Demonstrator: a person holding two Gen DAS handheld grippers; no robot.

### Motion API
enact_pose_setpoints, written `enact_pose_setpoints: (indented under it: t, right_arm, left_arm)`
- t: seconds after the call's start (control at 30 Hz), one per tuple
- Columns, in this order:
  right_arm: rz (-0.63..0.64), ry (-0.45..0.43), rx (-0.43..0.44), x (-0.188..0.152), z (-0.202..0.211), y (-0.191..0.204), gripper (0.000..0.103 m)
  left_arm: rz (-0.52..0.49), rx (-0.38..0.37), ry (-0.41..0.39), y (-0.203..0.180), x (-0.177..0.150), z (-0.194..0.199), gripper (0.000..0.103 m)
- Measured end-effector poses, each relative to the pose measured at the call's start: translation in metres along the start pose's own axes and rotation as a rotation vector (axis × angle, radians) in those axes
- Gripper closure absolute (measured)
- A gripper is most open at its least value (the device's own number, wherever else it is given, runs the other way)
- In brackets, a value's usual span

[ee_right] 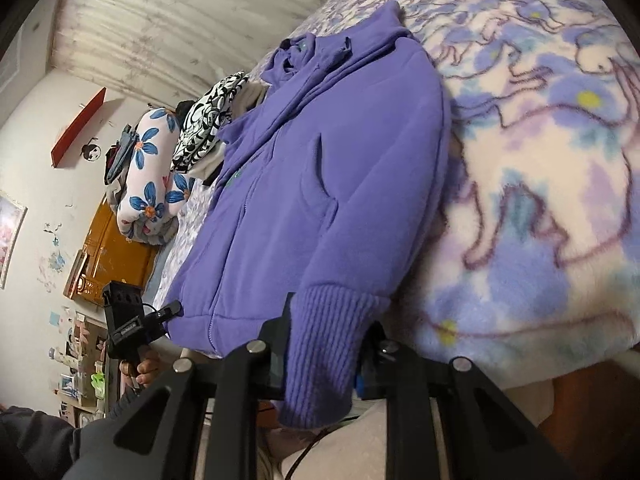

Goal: Fold large clothes
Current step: 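Grasp the ribbed hem with both tools, then lift the hem with both tools and fold it over toward the hood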

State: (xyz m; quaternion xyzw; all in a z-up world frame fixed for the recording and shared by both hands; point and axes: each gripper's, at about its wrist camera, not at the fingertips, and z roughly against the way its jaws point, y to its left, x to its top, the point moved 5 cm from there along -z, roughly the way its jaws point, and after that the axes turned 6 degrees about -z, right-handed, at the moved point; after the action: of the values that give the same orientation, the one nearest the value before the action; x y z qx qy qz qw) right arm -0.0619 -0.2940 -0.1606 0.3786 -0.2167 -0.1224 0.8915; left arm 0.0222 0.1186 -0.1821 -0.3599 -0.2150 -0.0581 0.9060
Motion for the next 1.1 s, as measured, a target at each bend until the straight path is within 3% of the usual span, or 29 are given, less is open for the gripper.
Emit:
enact_pose_setpoints:
  t: [0.23, 0.57, 0.9, 1.1]
  right_arm:
    - [0.225, -0.051, -0.168, -0.006, 0.011, 0.038, 0.090]
    - [0.322, -0.055, -0.179, -0.024, 0.031, 0.062, 0.091]
    - [0.337, 0.010, -0.192, -0.050, 0.049, 0.067, 0.091]
    - [0.286, -0.026, -0.131, -0.031, 0.050, 0.074, 0.091]
  left_arm:
    - [-0.056, 0.136, -0.027, -0.029, 0.005, 0.010, 0.082]
    - [-0.083, 0.175, -0.052, -0.044, -0.004, 0.047, 0.084]
    - [-0.104, 0.175, 0.018, -0.063, -0.038, 0.071, 0.084]
    - [-0.088, 0.149, -0.025, -0.066, -0.014, 0.079, 0.084]
